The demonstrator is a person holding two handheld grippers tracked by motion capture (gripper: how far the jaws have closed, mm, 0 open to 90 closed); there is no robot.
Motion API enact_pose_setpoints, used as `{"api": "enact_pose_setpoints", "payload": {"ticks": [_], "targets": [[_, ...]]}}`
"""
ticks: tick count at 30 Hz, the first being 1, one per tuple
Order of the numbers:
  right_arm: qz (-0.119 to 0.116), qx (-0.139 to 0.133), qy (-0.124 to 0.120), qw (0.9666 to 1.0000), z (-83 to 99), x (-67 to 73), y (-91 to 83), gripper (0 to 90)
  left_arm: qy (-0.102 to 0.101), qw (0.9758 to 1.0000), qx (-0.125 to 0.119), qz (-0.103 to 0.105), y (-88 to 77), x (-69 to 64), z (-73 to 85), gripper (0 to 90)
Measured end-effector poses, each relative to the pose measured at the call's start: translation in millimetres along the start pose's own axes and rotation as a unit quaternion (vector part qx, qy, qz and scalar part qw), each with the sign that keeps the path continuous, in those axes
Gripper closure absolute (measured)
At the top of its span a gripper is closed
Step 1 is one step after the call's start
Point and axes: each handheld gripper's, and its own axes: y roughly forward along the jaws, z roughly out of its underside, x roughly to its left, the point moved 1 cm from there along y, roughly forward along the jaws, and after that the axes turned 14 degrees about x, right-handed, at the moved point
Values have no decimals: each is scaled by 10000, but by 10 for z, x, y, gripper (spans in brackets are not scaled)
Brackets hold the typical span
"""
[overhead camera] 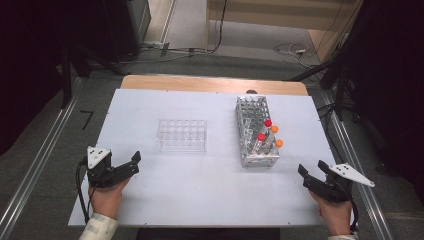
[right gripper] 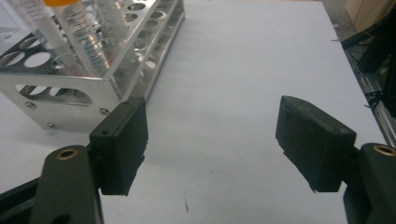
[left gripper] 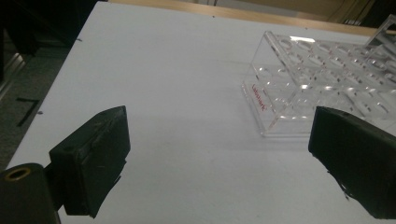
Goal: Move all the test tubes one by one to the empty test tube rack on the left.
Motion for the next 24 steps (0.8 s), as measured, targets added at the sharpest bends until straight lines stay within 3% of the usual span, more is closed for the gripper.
{"api": "enact_pose_setpoints", "payload": {"ticks": [6, 24], "targets": [[-194, 37, -196, 9996, -38, 116, 21, 246, 137, 9999, 47, 66, 16, -67, 17, 58], [-347, 15, -277, 9990, -110, 227, 47, 265, 131, 9998, -140, -51, -5, -58, 11, 62]]}}
